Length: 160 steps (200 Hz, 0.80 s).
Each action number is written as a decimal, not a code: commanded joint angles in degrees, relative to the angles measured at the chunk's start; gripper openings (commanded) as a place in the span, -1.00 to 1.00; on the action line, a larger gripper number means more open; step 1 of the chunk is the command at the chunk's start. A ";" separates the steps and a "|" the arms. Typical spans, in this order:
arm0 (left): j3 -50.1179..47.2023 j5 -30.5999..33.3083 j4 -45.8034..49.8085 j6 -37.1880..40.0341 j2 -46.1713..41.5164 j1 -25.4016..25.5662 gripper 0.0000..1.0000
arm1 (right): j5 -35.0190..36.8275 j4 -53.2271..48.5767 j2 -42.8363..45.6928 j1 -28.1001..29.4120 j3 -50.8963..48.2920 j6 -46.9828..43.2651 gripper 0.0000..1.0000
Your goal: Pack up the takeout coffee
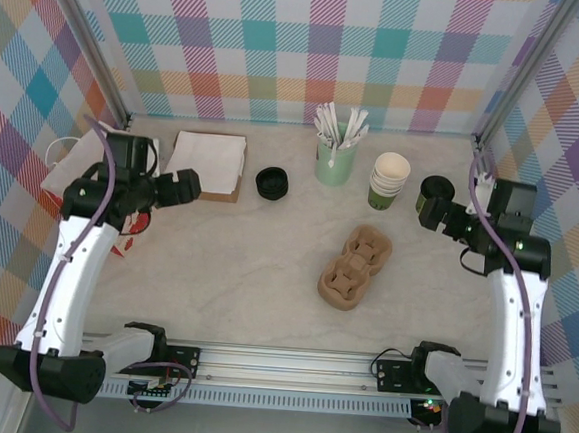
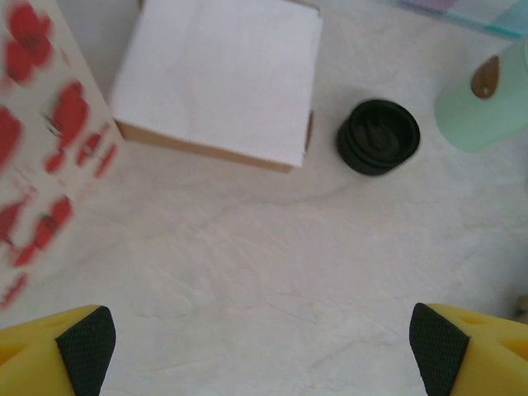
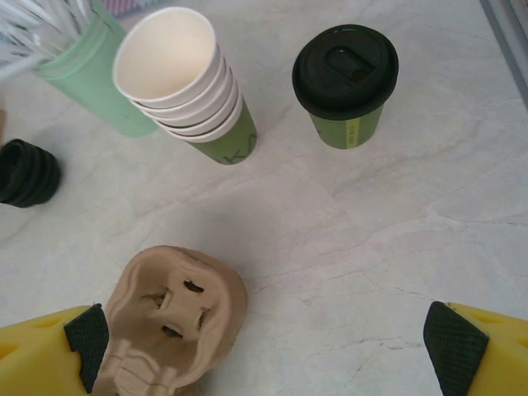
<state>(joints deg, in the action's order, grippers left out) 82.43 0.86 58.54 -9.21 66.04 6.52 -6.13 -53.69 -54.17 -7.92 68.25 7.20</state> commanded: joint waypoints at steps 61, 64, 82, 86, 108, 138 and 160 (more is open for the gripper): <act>27.41 19.23 9.23 16.70 18.15 -3.05 0.93 | -8.25 5.20 6.44 -0.34 -7.38 3.88 0.99; 28.06 19.10 9.43 16.81 18.70 -3.35 0.94 | -8.16 5.15 6.41 -0.39 -7.39 3.79 0.99; 31.65 16.55 10.11 16.57 20.67 -4.82 0.93 | -7.58 4.99 6.34 -0.34 -7.64 3.52 0.99; 32.19 15.16 10.03 16.41 20.77 -4.93 0.94 | -7.50 4.98 6.24 -0.38 -7.69 3.52 0.99; 32.62 1.67 7.68 16.16 19.73 -5.19 0.93 | -7.40 4.89 5.46 -0.29 -7.87 3.56 0.99; 34.40 0.08 6.83 15.02 19.63 -6.17 0.95 | -8.05 5.02 4.70 -0.34 -7.94 4.29 0.99; 36.07 2.47 8.91 14.67 21.86 -10.75 0.95 | -8.55 4.92 4.85 -0.39 -8.12 4.31 0.99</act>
<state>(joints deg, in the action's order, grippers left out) 115.85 3.55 66.11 5.78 87.00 0.64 -12.78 -49.71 -49.56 -7.92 60.64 10.59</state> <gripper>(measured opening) 0.974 0.996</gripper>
